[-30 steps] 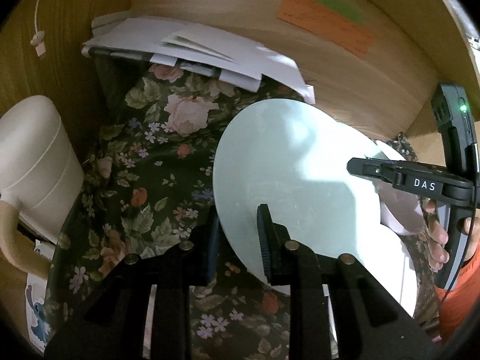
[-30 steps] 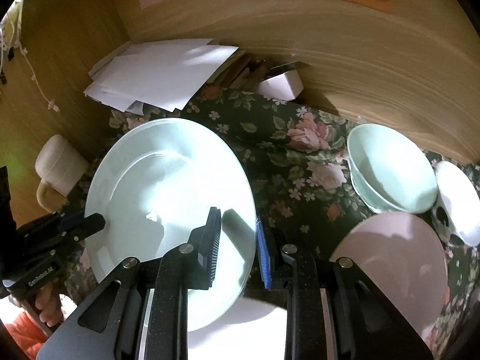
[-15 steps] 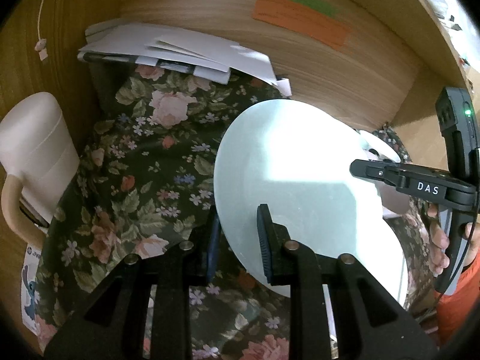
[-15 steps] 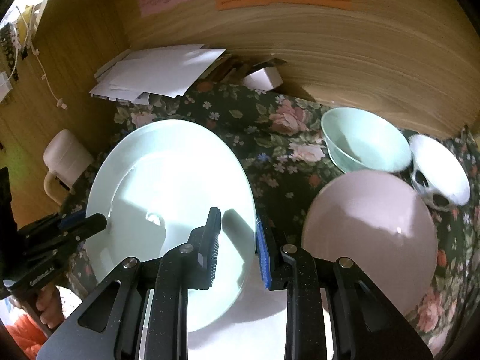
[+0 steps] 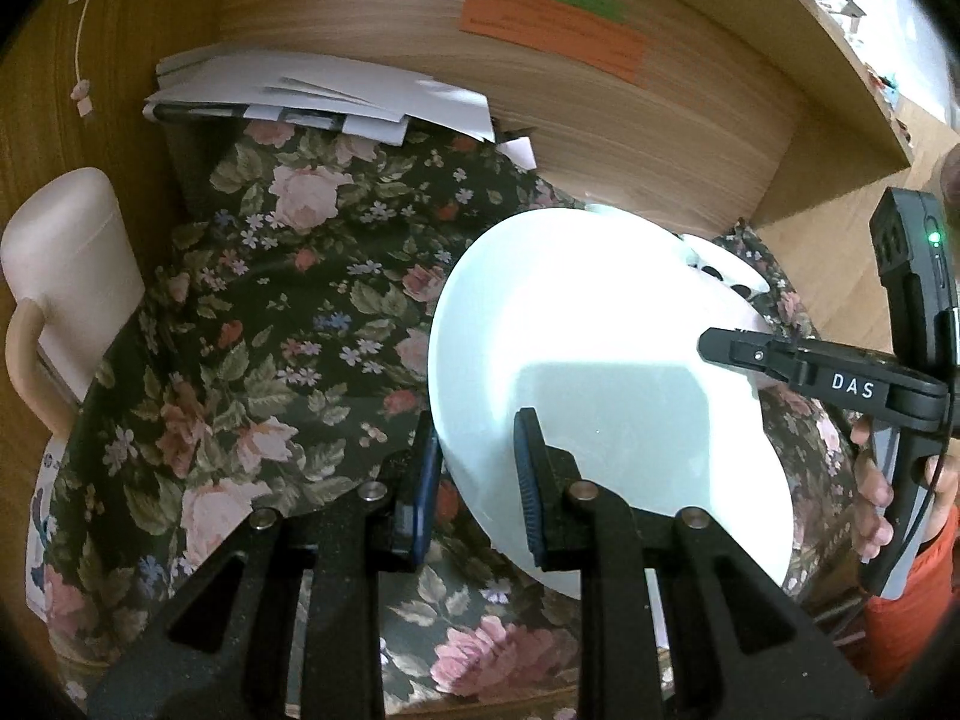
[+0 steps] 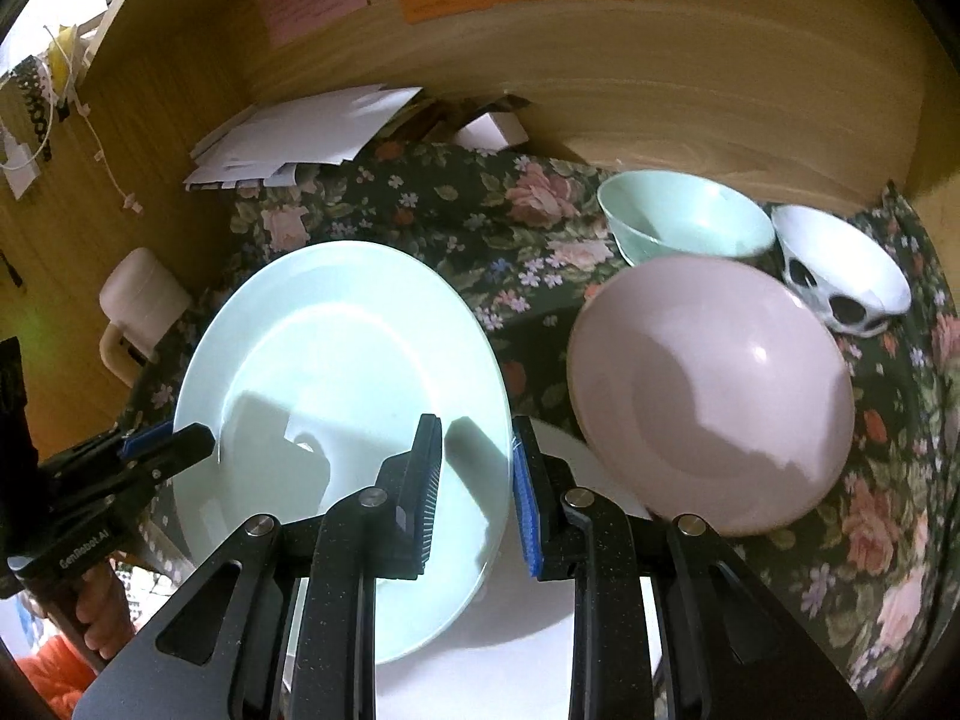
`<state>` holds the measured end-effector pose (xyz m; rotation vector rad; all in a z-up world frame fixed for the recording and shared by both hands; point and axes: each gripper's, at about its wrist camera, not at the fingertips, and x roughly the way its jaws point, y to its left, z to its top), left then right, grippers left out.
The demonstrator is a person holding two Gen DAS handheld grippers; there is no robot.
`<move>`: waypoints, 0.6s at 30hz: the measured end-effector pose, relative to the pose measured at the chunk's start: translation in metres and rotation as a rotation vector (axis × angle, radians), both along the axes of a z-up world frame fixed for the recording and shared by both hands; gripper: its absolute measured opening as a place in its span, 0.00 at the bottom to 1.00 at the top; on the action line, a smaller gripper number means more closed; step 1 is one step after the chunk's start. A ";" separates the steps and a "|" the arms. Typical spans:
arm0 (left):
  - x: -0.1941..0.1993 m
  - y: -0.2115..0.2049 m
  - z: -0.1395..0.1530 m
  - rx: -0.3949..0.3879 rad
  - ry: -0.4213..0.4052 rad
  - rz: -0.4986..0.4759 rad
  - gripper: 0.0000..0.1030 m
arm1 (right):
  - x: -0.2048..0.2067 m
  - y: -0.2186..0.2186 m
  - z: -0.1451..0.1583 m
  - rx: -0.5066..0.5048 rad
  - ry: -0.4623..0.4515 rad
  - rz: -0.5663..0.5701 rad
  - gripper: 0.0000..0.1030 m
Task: Organize plates and bowls
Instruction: 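Carry the mint green plate over the white plate and lower it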
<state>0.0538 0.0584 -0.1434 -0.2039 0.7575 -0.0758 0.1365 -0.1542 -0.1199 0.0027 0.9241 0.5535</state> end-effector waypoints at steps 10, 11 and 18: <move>-0.008 -0.017 -0.007 0.018 0.021 -0.040 0.23 | -0.018 -0.019 -0.013 0.026 0.014 -0.046 0.20; -0.009 -0.019 -0.008 0.022 0.026 -0.043 0.23 | -0.020 -0.021 -0.015 0.027 0.016 -0.050 0.20; -0.010 -0.028 -0.017 0.028 0.057 -0.050 0.23 | -0.027 -0.028 -0.025 0.024 0.023 -0.061 0.20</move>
